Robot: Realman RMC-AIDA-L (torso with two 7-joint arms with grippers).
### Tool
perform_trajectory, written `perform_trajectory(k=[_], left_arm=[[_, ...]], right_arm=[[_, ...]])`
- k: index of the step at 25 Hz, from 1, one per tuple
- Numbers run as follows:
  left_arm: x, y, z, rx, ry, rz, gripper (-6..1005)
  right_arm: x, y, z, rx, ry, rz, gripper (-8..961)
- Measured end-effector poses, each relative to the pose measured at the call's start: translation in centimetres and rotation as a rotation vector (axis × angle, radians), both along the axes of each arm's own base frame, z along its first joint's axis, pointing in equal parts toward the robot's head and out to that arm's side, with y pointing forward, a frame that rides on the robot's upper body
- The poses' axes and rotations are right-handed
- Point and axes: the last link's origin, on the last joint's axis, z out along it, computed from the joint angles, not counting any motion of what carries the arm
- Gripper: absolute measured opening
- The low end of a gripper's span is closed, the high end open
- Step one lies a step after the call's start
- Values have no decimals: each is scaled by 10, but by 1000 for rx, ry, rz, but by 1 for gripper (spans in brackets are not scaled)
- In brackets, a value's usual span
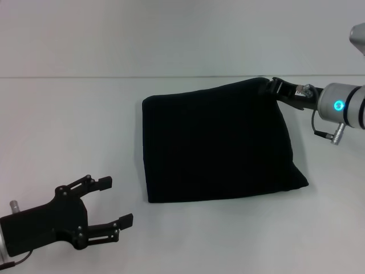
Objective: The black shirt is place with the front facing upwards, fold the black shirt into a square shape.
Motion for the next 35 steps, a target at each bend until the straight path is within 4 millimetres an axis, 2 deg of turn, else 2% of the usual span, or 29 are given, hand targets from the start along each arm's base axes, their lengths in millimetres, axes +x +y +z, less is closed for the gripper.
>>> perform_trajectory(k=[7,18,22,26,32,35], left_arm=[[2,3,-1,-3,-6,-3,947],[6,5,-3,-3,-44,5,947],[8,8,-5,-7,-71,27,946],[9,12,-8,14,-121,67,946],[5,19,-9,70,-189,148,947],[2,22,-10,94,-204,184,947]], right_arm=[[0,3,-4,29,-51,-2,39],[25,0,3,103,-92,-70,75],[34,-7,10,139,-48,-50,190],[48,-18,30,192,-19,0,304],[58,-47,58,209,-121,256,540],[60,-63,60,192,-196,397,689]])
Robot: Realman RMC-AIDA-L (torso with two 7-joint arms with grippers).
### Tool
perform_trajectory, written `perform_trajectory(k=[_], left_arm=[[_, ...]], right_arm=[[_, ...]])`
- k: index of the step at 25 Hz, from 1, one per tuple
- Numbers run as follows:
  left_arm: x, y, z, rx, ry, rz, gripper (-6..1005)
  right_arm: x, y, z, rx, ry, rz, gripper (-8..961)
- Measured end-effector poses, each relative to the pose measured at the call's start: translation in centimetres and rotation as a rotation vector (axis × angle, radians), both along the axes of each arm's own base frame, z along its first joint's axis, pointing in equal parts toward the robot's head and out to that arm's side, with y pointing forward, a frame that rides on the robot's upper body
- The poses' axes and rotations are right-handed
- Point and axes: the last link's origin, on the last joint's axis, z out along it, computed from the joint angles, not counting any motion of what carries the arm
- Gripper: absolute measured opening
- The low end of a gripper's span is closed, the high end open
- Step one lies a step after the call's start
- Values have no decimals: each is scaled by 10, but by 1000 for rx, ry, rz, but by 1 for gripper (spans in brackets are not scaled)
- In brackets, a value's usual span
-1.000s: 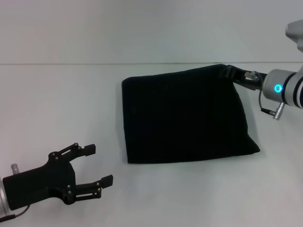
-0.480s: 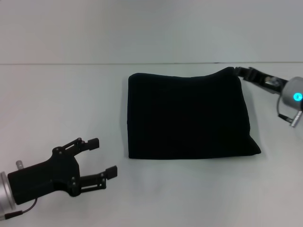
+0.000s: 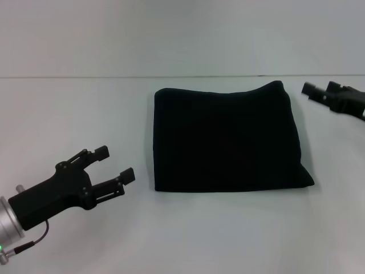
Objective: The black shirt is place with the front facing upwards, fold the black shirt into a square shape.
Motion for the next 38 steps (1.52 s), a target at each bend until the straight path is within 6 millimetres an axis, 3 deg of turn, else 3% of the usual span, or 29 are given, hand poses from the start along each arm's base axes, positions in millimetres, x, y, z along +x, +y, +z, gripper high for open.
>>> perform_trajectory(k=[2,7,13,21,30,38], left_arm=[[-3,1,0,13,-3,23,946],[-6,4,2,45,-18,60,946],[-6,6,1,48,-26,75,947],[-6,6,1,47,-26,74,946],[-4,9,1,47,-25,66,946],[-3,10,1,50,-30,65,947]], right_arm=[[-1,-10,-4,-17,-52,87,789],[-5,-23,-29,-44,-149,220,859],[-8,-14,-56,-97,-235,203,860],[10,-2,-56,-66,-322,73,860],[14,-2,-54,-55,-297,22,859],[12,-27,-47,-66,-223,150,859]])
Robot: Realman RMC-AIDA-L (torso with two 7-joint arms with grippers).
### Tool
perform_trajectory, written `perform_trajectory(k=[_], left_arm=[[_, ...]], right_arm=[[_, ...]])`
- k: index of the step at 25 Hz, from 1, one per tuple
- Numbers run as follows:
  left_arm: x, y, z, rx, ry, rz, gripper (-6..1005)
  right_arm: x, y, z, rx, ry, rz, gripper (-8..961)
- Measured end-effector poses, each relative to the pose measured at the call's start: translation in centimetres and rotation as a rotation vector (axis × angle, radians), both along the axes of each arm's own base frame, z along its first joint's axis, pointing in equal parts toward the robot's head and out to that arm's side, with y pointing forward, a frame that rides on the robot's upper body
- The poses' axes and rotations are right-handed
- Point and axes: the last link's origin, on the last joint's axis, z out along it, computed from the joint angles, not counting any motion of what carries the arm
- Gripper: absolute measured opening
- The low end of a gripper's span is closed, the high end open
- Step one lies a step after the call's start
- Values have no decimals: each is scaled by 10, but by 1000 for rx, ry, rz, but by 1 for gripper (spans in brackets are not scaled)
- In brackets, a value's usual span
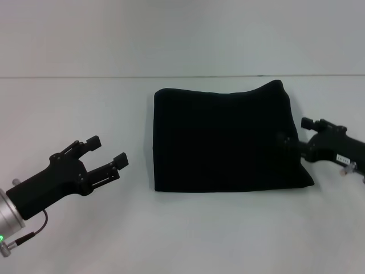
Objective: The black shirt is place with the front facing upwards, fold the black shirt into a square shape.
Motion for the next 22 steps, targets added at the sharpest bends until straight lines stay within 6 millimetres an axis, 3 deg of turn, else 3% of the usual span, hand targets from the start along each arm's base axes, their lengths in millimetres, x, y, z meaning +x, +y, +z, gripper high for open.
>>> perform_trajectory(k=[7,12,22], left_arm=[[1,0,0,1,-7,-7,947],[2,0,0,1,-10,-10,947],[3,-1,1,1,-16,-18,946]], right_arm=[[27,-18,-15,-8,-86,-65,860],[35,-21,-14,6,-96,-98,860],[21,-15,12,97,42,-35,859]])
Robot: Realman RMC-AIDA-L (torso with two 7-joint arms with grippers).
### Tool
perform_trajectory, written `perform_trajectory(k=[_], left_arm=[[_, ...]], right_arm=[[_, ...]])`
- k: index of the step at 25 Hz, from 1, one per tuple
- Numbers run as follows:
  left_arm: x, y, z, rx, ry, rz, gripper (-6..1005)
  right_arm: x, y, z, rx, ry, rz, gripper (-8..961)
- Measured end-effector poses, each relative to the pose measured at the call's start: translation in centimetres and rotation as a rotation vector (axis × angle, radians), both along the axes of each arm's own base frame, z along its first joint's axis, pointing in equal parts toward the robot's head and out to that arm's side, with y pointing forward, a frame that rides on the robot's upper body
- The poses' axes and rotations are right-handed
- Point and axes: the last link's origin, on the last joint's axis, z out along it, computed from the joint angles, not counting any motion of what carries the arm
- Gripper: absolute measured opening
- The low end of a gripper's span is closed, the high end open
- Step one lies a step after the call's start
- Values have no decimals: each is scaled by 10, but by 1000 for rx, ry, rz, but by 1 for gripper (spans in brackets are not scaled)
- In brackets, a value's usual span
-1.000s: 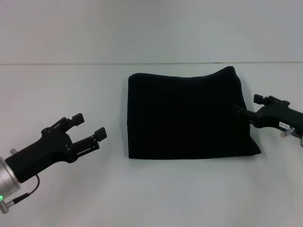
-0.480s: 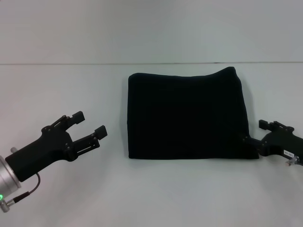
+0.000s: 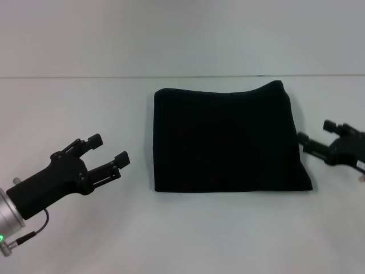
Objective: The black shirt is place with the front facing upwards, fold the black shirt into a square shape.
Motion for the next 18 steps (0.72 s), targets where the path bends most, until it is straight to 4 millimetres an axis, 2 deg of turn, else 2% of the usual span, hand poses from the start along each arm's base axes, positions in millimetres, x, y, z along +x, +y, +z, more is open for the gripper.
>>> perform_trajectory(k=[3,6,11,14,18], left_arm=[[0,0,0,0,0,0,946],[0,0,-1,0,0,0,947],[2,2,-2,2,-14,5,947],[2,2,-2,6,-23,7,947],[3,3,-3,6,-27,7,946]], right_arm=[[-13,15,-2,38,4,23,858],[-36,39,-18,56,-24,53,856],[-53,54,-36,25,-74,55,856],[-56,62,-44,7,-114,24,856],[-49,67,-44,12,-156,-44,856]])
